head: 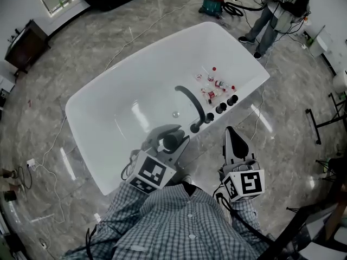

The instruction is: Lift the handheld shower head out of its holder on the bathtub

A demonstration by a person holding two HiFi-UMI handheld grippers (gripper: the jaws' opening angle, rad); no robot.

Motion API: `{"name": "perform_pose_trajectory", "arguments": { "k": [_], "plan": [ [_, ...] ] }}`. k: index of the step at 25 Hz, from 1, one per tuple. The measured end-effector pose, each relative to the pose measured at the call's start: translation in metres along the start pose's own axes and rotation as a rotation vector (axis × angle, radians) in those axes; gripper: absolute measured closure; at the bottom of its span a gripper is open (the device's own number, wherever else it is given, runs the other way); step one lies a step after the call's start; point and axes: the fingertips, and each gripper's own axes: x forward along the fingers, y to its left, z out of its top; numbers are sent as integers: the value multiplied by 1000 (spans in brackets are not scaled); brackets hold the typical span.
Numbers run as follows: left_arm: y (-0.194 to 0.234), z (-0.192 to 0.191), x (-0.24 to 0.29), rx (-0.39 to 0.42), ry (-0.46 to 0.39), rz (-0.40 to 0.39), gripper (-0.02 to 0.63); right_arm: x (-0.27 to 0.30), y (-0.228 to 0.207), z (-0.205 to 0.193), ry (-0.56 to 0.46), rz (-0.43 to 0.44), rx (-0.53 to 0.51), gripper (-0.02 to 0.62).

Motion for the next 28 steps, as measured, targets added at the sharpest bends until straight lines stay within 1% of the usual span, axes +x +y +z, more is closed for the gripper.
{"name": "perform_pose_trajectory", "arguments": {
  "k": [3, 8, 13, 23, 28],
  "plan": [
    [4, 5, 2, 1, -2, 2, 465, 2, -5, 3, -6, -3, -15, 578],
    [12, 20, 2, 8, -28, 12, 465, 5, -11, 10, -24, -10, -29, 578],
    [27, 36, -1, 7, -44, 32, 465, 13, -21, 18, -42, -22, -44, 578],
    [36, 61, -10, 33, -85, 44, 465, 15, -24, 33, -82, -27, -64, 578],
    [37, 64, -16, 46, -87, 47, 465, 14, -23, 36, -90, -35, -66, 578]
  ]
}}
